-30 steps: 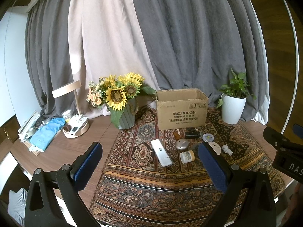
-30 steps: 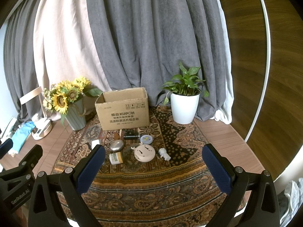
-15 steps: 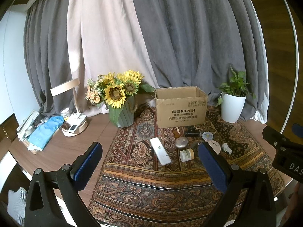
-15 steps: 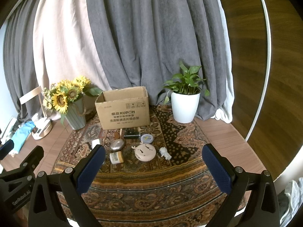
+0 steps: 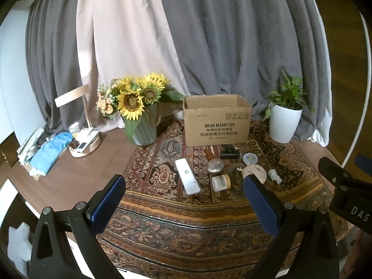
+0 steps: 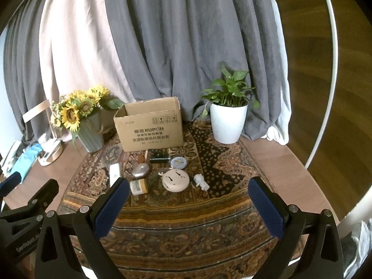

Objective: Organize rigid objects
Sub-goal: 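Move left tool toward the cream jar while right tool approaches the white figurine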

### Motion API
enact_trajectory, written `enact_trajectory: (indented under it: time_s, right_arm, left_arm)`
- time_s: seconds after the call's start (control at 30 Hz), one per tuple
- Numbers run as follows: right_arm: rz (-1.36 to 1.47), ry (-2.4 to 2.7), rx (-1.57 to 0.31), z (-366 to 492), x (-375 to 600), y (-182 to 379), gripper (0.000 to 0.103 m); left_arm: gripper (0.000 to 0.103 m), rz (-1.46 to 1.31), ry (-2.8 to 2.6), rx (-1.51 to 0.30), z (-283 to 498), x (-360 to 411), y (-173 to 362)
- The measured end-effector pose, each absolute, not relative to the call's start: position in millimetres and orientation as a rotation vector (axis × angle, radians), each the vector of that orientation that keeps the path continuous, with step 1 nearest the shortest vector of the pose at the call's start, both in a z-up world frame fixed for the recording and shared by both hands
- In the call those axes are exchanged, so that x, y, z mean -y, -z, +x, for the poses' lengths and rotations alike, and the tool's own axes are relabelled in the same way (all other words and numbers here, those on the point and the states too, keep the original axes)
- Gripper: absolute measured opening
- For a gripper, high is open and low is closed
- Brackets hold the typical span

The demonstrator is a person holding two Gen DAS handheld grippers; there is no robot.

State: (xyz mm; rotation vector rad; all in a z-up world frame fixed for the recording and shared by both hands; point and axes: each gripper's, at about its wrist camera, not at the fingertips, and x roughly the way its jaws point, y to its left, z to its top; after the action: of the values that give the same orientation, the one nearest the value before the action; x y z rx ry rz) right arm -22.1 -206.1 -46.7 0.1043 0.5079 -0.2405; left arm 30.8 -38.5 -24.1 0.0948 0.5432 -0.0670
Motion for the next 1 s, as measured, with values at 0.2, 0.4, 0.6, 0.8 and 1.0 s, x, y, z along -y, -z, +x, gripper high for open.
enact_trajectory:
  time_s: [0.2, 0.4, 0.6, 0.8, 1.0]
  right_arm:
    - [0.066, 0.167, -0.526, 3, 238, 54, 0.103]
    - [0.047, 0.099, -0.571, 32, 269, 69, 0.103]
    - [0.055, 0.07, -0.618, 56, 287, 88, 0.102]
    - [0.038, 0.073, -0.643, 82, 295, 106, 0.094]
    - [0.013, 0.054, -0.686, 110, 293, 130, 0.082]
  left_arm:
    - [0.103, 0.075, 0.002, -0.566, 47, 72, 38]
    - [0.103, 0.07, -0.06, -0.604, 60, 97, 56]
    - [0.101, 0.079, -0.082, -0.624, 80, 113, 73]
    - [0.097, 0.085, -0.083, -0.662, 106, 118, 96]
    - [0.092, 0.085, -0.092, -0.714, 131, 120, 123]
